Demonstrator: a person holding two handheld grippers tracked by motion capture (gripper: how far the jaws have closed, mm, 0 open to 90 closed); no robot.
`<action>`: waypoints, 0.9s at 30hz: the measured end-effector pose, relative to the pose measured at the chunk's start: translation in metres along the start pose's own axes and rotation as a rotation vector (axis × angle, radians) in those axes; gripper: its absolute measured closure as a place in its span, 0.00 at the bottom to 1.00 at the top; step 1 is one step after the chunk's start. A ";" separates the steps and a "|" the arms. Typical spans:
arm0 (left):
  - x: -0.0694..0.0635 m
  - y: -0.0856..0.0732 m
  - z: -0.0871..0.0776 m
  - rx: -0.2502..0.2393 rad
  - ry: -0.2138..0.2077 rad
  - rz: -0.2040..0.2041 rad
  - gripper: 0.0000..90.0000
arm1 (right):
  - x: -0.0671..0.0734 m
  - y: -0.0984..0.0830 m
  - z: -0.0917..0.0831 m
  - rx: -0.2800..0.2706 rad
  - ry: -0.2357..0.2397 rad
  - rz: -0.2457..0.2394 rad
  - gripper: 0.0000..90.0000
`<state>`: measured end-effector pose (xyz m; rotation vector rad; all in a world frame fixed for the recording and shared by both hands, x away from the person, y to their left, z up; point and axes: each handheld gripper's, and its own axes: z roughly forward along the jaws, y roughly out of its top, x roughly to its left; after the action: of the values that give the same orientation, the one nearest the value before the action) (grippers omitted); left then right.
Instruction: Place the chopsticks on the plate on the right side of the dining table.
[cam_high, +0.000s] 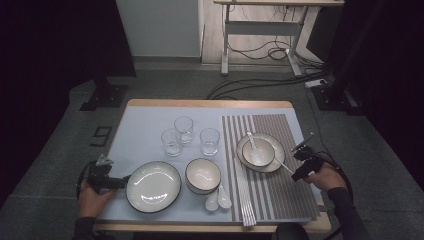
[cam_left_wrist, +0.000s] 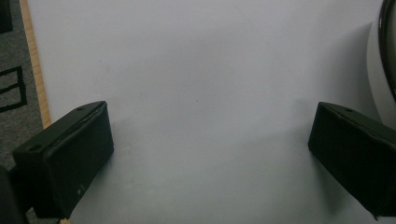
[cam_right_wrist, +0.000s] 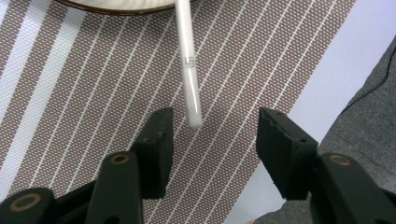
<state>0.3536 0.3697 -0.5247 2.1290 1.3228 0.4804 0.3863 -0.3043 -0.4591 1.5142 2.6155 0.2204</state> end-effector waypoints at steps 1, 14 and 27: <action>0.000 0.000 0.000 0.000 0.000 0.000 0.00 | -0.001 0.000 0.000 0.001 0.001 0.001 0.55; 0.000 0.000 0.000 0.001 -0.001 0.000 0.00 | -0.010 0.001 0.005 -0.008 0.013 0.033 0.71; 0.000 0.000 0.000 0.001 -0.001 0.000 0.00 | -0.015 0.004 0.008 -0.004 0.025 0.036 0.85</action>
<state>0.3536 0.3697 -0.5246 2.1299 1.3228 0.4792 0.3986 -0.3142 -0.4661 1.5685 2.6065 0.2492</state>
